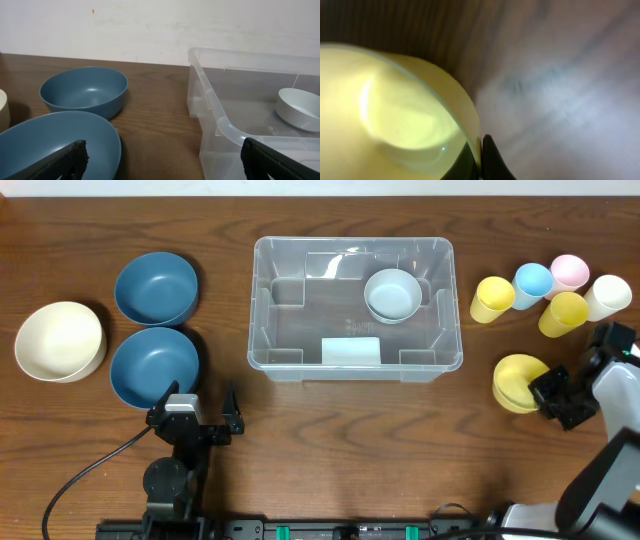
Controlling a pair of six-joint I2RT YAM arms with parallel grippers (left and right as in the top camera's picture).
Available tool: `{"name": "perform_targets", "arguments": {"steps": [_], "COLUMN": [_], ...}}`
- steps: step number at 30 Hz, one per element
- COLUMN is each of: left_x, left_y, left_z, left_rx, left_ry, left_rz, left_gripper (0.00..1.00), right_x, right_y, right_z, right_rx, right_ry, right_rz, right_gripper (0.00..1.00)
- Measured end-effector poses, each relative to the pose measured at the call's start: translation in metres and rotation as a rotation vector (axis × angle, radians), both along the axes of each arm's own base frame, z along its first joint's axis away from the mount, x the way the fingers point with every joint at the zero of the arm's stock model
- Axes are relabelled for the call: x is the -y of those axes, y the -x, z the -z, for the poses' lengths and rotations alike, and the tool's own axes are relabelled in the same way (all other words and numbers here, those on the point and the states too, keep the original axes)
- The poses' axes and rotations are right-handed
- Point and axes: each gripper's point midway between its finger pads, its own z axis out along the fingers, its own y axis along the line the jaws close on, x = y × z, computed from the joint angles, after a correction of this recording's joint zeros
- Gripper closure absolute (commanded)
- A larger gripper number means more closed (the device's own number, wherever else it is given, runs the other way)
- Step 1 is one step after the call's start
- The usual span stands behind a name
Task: Pack container
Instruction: 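Carry the yellow bowl into the bin and stack it on the grey bowl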
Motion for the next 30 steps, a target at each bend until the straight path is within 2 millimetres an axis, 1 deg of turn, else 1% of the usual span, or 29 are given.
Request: {"name": "perform_targets", "arguments": {"steps": [2, 5, 7, 9, 10, 11, 12, 13, 15, 17, 18, 21, 23, 27, 30], "left_x": [0.0, 0.0, 0.0, 0.0, 0.0, 0.0, 0.0, 0.0, 0.0, 0.0, 0.0, 0.0, 0.0, 0.0, 0.0], "left_y": [0.0, 0.0, 0.0, 0.0, 0.0, 0.0, 0.0, 0.0, 0.0, 0.0, 0.0, 0.0, 0.0, 0.0, 0.0], "left_z": [0.0, 0.0, 0.0, 0.0, 0.0, 0.0, 0.0, 0.0, 0.0, 0.0, 0.0, 0.0, 0.0, 0.0, 0.0], "left_rx": [0.0, 0.0, 0.0, 0.0, 0.0, 0.0, 0.0, 0.0, 0.0, 0.0, 0.0, 0.0, 0.0, 0.0, 0.0], "left_ry": [0.0, 0.0, 0.0, 0.0, 0.0, 0.0, 0.0, 0.0, 0.0, 0.0, 0.0, 0.0, 0.0, 0.0, 0.0], "left_rz": [0.0, 0.0, 0.0, 0.0, 0.0, 0.0, 0.0, 0.0, 0.0, 0.0, 0.0, 0.0, 0.0, 0.0, 0.0], "left_gripper": [0.02, 0.02, 0.02, 0.02, 0.02, 0.02, 0.02, 0.02, 0.02, 0.02, 0.02, 0.02, 0.02, 0.02, 0.02], "right_x": [0.0, 0.006, 0.009, 0.007, 0.003, -0.005, -0.014, -0.027, -0.058, -0.092, -0.103, -0.148, -0.171, -0.208, -0.225], "right_y": [-0.001, -0.013, -0.022, -0.034, -0.04, -0.049, -0.055, -0.061, -0.069, -0.077, -0.08, -0.098, -0.111, -0.139, -0.161], "right_z": [-0.022, -0.076, -0.119, -0.161, -0.179, -0.201, -0.219, -0.233, -0.252, -0.26, -0.262, -0.262, -0.261, -0.25, -0.233], "right_rx": [0.021, 0.124, 0.229, 0.364, 0.43, 0.513, 0.58, 0.634, 0.717, 0.767, 0.783, 0.822, 0.839, 0.848, 0.829], "right_ry": [0.008, 0.063, 0.121, 0.162, 0.176, 0.194, 0.21, 0.219, 0.228, 0.23, 0.227, 0.238, 0.262, 0.322, 0.365], "right_rz": [-0.012, -0.035, -0.058, -0.118, -0.158, -0.228, -0.298, -0.37, -0.53, -0.683, -0.731, -0.899, -0.965, -1.048, -1.058], "right_gripper": [0.99, 0.99, 0.99, 0.99, 0.99, 0.99, 0.99, 0.99, 0.99, 0.99, 0.98, 0.98, 0.98, 0.99, 0.98]}}
